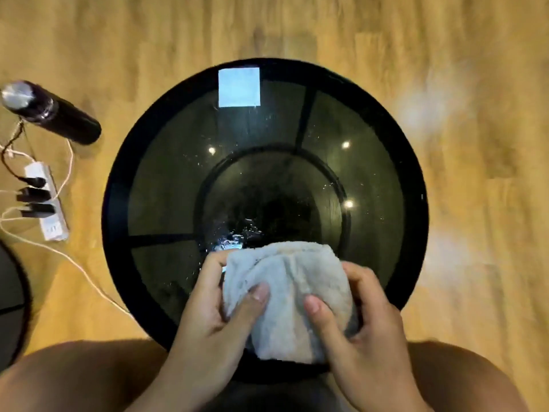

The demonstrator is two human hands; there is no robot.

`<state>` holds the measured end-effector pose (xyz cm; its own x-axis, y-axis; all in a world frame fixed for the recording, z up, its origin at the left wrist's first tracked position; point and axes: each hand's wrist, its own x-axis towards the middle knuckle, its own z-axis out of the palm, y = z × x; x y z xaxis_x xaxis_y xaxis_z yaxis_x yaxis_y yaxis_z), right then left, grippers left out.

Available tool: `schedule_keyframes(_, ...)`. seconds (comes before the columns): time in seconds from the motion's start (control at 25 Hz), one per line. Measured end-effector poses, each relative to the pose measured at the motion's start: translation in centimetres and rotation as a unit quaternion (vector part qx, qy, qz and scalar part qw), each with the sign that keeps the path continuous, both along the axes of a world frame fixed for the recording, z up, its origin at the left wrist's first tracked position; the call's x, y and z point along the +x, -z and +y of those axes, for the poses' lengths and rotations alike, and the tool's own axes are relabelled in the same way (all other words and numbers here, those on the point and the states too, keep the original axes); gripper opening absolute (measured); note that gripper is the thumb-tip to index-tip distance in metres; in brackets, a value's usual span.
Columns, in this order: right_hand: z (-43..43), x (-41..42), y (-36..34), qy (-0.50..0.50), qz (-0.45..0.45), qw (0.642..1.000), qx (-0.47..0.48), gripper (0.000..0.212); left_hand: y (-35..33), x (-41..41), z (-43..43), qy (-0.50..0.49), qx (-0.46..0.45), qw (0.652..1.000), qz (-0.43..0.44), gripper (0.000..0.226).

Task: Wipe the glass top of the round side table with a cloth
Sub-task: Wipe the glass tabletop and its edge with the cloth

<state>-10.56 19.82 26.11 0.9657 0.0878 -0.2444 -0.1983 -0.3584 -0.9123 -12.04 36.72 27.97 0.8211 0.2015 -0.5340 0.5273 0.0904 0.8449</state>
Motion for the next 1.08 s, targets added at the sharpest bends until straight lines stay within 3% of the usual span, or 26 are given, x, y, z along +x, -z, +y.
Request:
schedule_keyframes(0.2, 2.2, -3.3, 2.4, -0.093, -0.111, 0.988, -0.05, 0.024, 3.4, -6.1, 1.1, -0.053, 0.11, 0.988, -0.09, 0.015)
schedule_keyframes(0.36, 2.0, -6.8, 2.7, -0.106, -0.126, 0.984, -0.071, 0.02, 5.7, -10.0, 1.4, 0.031, 0.224, 0.961, -0.157, 0.013)
schedule_keyframes(0.52, -0.2, -7.6, 4.8, -0.062, -0.099, 0.977, -0.178, 0.014, 7.7, -12.9, 2.1, 0.14, 0.36, 0.905, -0.176, 0.026)
schedule_keyframes(0.6, -1.5, -7.3, 5.9, -0.058, -0.114, 0.938, -0.321, 0.034, 9.3, -13.2, 2.7, 0.174, 0.453, 0.855, -0.182, 0.041)
schedule_keyframes(0.68, -1.7, -8.1, 6.5, -0.108, -0.124, 0.896, -0.412, 0.053, 10.0, -13.0, 3.5, 0.162, 0.502, 0.832, -0.174, 0.047)
schedule_keyframes(0.88, 2.2, -12.9, 9.1, -0.262, -0.114, 0.817, -0.501, 0.068, 10.3, -11.0, 6.4, 0.133, 0.553, 0.809, -0.149, 0.052)
schedule_keyframes(1.08, 3.4, -13.3, 10.3, -0.342, -0.225, 0.771, -0.488, 0.063, 11.7, -7.8, 7.8, 0.201, 0.589, 0.771, -0.135, 0.064)
